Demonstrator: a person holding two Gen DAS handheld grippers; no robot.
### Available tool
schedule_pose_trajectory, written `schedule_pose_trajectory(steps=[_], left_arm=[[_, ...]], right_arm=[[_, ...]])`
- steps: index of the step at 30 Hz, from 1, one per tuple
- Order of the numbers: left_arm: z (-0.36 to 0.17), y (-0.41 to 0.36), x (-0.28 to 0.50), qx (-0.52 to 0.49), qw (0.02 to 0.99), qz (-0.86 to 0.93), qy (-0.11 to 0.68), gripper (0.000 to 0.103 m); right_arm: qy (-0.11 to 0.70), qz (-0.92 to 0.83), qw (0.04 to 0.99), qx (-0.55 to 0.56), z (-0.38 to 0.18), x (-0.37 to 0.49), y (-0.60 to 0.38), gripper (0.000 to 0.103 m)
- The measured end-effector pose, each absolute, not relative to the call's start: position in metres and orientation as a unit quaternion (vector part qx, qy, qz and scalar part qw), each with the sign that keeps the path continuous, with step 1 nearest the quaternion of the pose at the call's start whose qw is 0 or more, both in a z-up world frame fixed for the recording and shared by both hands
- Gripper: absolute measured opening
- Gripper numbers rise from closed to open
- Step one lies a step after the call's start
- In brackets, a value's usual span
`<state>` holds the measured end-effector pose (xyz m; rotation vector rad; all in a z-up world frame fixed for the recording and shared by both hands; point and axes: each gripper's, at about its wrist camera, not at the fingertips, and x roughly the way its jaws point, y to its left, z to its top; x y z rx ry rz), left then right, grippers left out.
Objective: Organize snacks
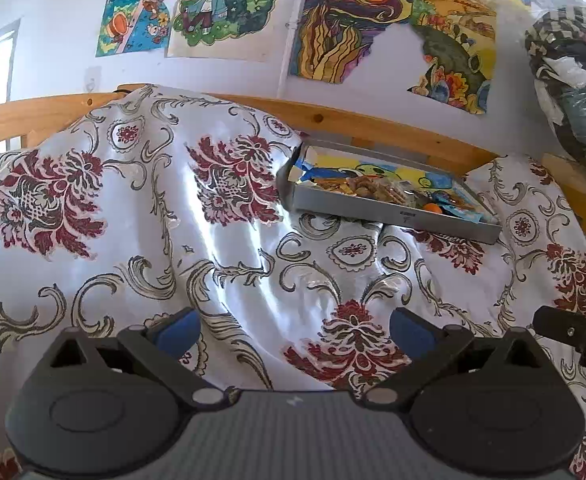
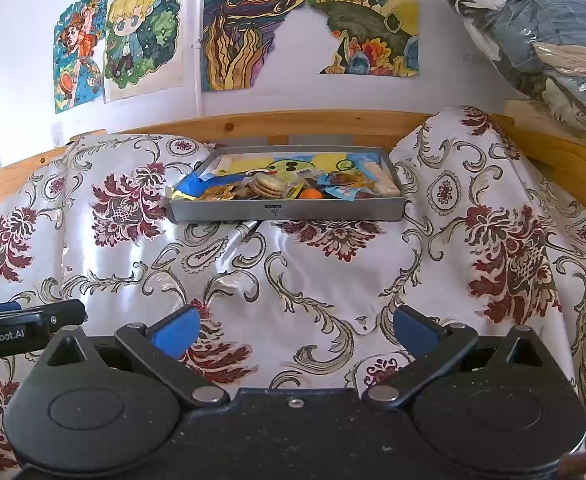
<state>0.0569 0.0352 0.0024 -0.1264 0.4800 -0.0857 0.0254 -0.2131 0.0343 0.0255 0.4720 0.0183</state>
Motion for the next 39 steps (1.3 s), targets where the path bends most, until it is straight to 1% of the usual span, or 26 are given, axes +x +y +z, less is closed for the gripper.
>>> schedule_pose_trajectory(steps=[39], left_arm=[[0.0054,0.0305,0.0524,-0.059,0.970,-0.051,0.231,0.103]], right_arm=[[0.239,0.004,0.971,0.016,0.0321,0.0241,-0.2163,0.102]])
